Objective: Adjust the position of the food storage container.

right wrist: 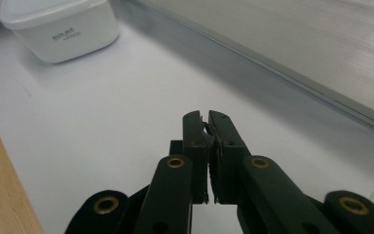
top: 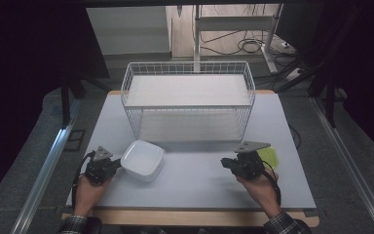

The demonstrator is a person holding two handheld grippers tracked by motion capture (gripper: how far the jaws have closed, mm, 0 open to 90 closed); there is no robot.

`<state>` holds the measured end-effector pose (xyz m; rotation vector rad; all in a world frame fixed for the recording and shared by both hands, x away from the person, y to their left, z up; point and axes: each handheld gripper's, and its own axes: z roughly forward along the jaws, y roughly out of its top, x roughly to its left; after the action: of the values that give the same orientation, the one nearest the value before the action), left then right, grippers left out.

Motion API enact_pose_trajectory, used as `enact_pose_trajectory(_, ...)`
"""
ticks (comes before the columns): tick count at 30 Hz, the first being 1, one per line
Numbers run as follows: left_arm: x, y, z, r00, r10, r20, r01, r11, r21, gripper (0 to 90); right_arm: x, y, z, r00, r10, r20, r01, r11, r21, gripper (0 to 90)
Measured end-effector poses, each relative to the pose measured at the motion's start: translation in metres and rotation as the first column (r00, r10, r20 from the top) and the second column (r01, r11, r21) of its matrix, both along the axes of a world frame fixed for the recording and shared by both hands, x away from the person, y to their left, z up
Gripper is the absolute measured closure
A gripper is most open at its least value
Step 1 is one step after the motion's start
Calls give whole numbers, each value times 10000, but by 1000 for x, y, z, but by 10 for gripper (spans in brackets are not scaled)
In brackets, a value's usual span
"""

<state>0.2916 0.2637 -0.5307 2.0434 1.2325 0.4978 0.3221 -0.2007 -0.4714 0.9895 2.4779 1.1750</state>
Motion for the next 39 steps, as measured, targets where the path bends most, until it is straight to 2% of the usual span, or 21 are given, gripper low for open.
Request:
enact_pose_trajectory(10, -2, -26, 3, 9970, -760, -110, 761, 9971, 85, 898, -4, 4, -2, 9998, 141, -100, -142, 9999, -39, 861)
enact_pose_trajectory(17, -1, -48, 5, 9901, -1388, -216, 1389, 9903, 29, 898, -5, 9, -5, 9994, 283, -207, -286, 9995, -107, 884)
enact_pose_trajectory(26, 6, -70, 6, 9834, -1800, -232, 1795, 9836, -200, 898, -3, 17, -11, 9996, 204, -217, -208, 9996, -205, 892)
enact_pose_trajectory(28, 8, -77, 6, 9805, -1953, -204, 1949, 9807, -170, 898, -3, 20, -12, 9995, 240, -189, -245, 9993, -271, 892)
enact_pose_trajectory(31, 11, -95, 7, 9720, -2348, -115, 2348, 9720, -9, 898, -2, 25, -15, 9996, 226, -184, -232, 9992, -322, 892)
enact_pose_trajectory(32, 11, -95, 7, 9720, -2348, -115, 2348, 9720, -9, 898, -2, 25, -15, 9996, 226, -184, -232, 9992, -322, 892)
enact_pose_trajectory(33, 12, -103, 7, 9679, -2514, -74, 2514, 9679, 46, 898, -1, 27, -16, 9996, 166, -224, -173, 9994, -302, 892)
enact_pose_trajectory(39, 16, -122, 8, 9602, -2792, -38, 2792, 9602, 41, 898, 5, 32, -22, 9992, -111, -392, 104, 9998, -183, 892)
